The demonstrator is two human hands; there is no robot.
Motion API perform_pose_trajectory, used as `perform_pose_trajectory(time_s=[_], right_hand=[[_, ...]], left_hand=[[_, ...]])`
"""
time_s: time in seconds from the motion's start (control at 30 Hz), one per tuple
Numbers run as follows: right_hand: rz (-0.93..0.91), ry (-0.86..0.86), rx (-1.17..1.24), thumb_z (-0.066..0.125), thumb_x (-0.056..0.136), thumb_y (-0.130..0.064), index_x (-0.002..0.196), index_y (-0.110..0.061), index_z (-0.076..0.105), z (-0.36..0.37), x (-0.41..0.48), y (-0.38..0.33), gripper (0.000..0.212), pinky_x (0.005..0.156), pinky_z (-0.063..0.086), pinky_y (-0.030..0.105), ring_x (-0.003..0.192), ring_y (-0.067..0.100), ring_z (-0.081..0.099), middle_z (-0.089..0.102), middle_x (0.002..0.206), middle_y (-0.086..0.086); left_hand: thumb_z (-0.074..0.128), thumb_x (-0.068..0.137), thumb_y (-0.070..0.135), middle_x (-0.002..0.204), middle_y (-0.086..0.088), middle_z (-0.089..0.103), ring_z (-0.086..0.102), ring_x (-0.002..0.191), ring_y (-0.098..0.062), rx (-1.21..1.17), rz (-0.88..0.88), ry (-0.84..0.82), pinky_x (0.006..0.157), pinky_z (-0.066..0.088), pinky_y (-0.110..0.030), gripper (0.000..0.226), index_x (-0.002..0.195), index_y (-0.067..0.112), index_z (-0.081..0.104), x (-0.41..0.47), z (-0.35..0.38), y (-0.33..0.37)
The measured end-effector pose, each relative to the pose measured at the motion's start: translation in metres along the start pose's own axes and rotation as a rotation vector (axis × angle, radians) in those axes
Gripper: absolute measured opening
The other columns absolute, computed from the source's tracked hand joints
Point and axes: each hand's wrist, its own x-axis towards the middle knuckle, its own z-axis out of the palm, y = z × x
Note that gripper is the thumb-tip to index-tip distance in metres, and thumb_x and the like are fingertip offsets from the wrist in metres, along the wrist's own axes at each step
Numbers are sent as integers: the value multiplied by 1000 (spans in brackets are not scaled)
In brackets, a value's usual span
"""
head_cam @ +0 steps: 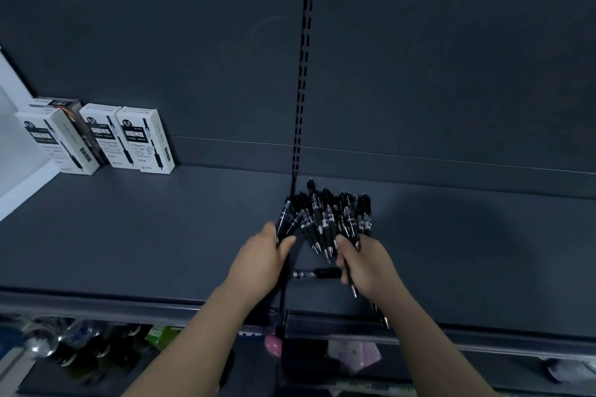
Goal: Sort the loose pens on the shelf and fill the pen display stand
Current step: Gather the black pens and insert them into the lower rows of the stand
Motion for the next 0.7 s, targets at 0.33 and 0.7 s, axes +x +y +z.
perform_pose_trajectory(time_s=[0.33,0.7], right_hand=[[-70,-42,58,43,101,-35,80,0,63,-15,-14,-5,45,48,41,15,44,6,51,63,55,1],[-208,-62,258,44,100,-38,91,-3,59,9,4,-59,39,52,47,24,49,13,55,60,53,1]], left_hand=[[43,99,41,69,-6,57,54,59,-22,53,-35,12,52,41,-34,33,81,13,40,-11,-2,5],[52,93,47,74,4,62,56,61,-7,-317,-131,103,51,37,-16,29,90,19,53,-18,-47,7]])
